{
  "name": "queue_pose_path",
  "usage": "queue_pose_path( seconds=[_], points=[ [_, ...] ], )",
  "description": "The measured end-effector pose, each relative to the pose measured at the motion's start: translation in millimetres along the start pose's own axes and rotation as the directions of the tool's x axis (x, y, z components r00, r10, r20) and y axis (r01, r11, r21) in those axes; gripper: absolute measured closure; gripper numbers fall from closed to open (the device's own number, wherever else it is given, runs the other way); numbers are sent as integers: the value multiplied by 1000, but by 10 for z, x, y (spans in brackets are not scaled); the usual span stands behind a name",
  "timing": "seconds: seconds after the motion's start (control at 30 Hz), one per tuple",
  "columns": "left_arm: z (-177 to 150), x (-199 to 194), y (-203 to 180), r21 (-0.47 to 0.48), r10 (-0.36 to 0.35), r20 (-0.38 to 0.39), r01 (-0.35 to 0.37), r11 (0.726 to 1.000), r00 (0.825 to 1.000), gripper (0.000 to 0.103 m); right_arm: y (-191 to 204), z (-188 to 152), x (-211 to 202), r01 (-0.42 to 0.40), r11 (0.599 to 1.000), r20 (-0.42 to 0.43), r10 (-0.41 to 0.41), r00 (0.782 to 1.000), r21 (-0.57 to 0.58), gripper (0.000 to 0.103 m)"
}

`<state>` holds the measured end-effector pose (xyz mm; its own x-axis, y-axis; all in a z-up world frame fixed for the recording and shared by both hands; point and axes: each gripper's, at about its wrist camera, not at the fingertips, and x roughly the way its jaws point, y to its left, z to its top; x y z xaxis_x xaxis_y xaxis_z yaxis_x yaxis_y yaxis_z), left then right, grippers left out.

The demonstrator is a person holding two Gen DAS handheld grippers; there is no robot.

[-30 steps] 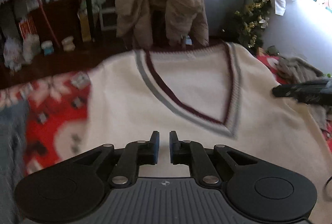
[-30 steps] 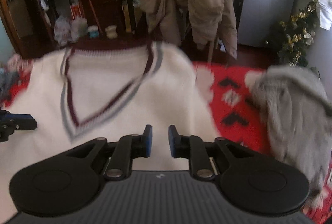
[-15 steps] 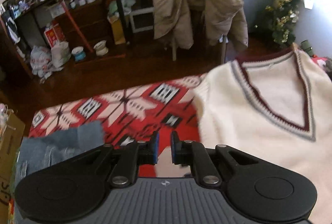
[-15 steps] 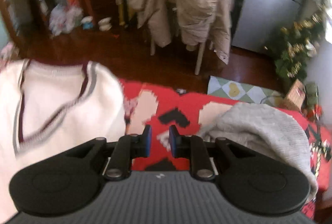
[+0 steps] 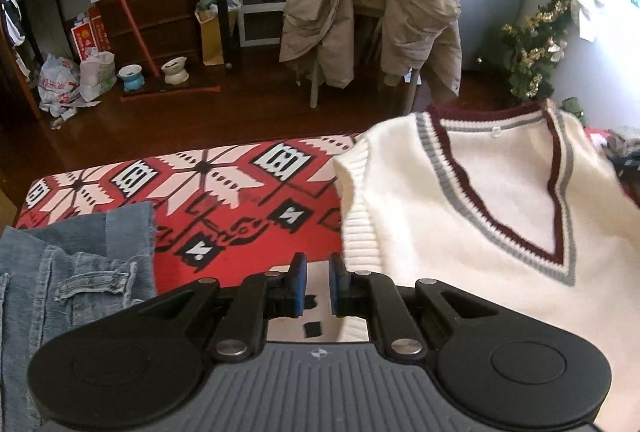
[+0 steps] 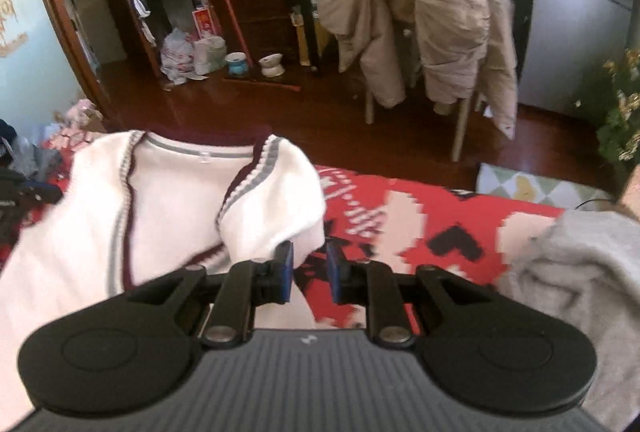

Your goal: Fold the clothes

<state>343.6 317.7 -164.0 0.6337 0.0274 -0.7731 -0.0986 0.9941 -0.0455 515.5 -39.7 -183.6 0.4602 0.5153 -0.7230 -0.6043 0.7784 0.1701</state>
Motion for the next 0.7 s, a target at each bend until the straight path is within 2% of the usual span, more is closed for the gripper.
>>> queue_pose_path(
  seconds=[0.23,0.33,0.43,0.7],
  points=[
    [0,1,-9,-22,0,0,0,1000,1000,92,487,-129,-30,-109,990,-15,108,994,-92,79],
    [-15,-8,-13,-19,2,-2,-2,1000,1000,92,742,-228,-45,-123,977,-55,116,992,-174,76],
    [-28,-40,-4,-22,-6,6,6,1000,1000,92,867,-291,-95,-120,970,-61,110,992,-210,73],
    [-72,-63,49,-26,-24,12,24,999,1000,90,776,-206,-318,-77,984,32,83,996,-163,68]
  ],
)
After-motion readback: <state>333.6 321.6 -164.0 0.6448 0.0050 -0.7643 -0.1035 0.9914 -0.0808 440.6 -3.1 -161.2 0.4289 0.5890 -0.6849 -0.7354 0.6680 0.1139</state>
